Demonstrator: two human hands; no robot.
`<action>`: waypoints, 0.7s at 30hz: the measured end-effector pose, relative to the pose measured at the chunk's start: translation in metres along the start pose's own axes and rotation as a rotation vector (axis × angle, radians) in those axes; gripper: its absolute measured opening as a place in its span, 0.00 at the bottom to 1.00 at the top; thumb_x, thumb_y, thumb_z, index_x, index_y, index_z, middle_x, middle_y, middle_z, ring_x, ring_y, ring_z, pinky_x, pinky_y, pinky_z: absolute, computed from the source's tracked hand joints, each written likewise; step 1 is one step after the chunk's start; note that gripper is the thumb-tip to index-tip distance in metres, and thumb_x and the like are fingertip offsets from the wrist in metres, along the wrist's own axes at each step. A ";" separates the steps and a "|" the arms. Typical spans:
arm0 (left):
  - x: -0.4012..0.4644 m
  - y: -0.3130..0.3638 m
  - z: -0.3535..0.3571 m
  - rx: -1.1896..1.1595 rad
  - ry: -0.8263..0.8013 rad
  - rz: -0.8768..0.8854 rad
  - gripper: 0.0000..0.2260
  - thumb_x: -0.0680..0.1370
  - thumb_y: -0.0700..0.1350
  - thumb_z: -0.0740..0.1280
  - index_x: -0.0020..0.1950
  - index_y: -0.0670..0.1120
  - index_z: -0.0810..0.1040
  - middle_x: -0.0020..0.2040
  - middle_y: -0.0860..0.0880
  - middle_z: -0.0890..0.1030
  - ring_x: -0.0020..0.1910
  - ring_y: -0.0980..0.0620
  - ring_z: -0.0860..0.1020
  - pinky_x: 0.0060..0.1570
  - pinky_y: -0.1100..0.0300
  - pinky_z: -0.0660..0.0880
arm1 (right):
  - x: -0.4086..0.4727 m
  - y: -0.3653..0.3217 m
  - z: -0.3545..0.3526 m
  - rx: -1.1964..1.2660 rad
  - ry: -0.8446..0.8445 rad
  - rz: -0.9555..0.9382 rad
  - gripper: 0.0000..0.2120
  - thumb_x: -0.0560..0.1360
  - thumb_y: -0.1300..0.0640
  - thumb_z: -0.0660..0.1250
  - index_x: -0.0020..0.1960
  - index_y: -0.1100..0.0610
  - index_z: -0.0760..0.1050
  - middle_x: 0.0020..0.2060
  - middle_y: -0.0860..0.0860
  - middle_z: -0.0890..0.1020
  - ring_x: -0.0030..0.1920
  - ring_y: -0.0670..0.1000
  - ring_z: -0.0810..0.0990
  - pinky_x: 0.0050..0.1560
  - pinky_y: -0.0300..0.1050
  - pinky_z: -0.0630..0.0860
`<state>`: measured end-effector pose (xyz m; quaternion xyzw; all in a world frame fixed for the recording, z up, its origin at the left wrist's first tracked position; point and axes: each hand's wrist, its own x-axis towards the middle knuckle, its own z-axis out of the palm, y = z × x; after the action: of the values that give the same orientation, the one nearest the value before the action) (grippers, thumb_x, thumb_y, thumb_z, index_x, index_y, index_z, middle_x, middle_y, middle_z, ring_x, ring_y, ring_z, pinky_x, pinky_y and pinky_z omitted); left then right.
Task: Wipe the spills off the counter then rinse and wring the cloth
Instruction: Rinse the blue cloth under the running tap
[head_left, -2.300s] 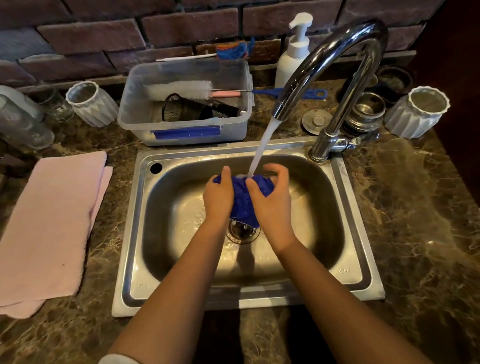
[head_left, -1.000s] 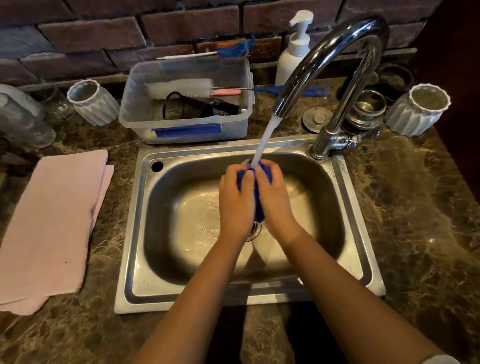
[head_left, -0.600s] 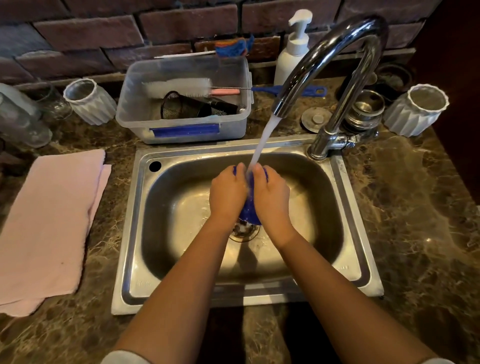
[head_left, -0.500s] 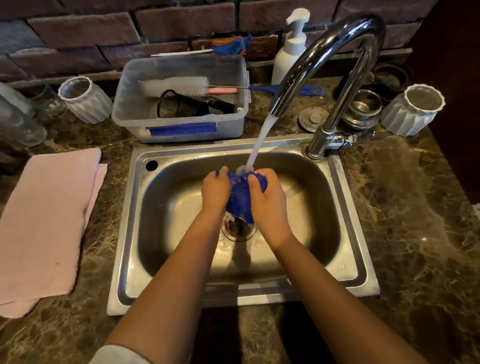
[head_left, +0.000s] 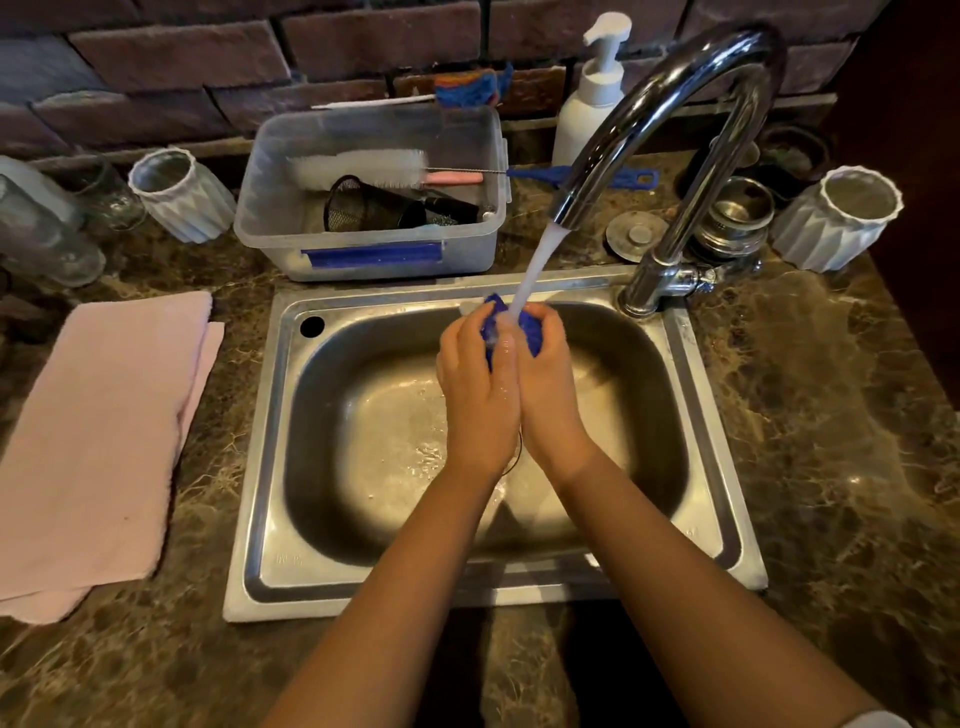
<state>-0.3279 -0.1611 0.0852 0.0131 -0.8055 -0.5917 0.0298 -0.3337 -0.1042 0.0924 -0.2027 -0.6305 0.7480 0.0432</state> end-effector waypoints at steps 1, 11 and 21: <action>0.000 -0.004 0.001 0.031 0.032 0.035 0.15 0.81 0.48 0.55 0.66 0.46 0.69 0.63 0.46 0.69 0.57 0.57 0.71 0.56 0.68 0.71 | -0.002 0.002 0.001 -0.050 0.021 -0.028 0.05 0.78 0.54 0.61 0.54 0.50 0.68 0.45 0.44 0.78 0.46 0.45 0.79 0.43 0.31 0.77; 0.025 -0.014 -0.004 0.234 -0.112 -0.085 0.06 0.81 0.45 0.57 0.47 0.48 0.71 0.42 0.52 0.76 0.39 0.58 0.76 0.38 0.71 0.70 | -0.008 0.019 -0.009 -0.448 0.087 -0.171 0.10 0.80 0.52 0.56 0.45 0.54 0.72 0.39 0.48 0.78 0.38 0.45 0.77 0.38 0.28 0.71; 0.031 -0.023 -0.015 -0.302 0.058 -0.453 0.08 0.74 0.42 0.69 0.51 0.42 0.76 0.47 0.44 0.81 0.46 0.49 0.81 0.44 0.63 0.78 | -0.012 0.033 -0.022 -0.302 0.017 -0.123 0.17 0.72 0.58 0.71 0.55 0.50 0.67 0.46 0.40 0.76 0.47 0.39 0.78 0.45 0.29 0.75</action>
<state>-0.3585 -0.1840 0.0691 0.2054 -0.6833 -0.6962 -0.0788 -0.3080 -0.0939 0.0613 -0.1740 -0.7465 0.6391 0.0634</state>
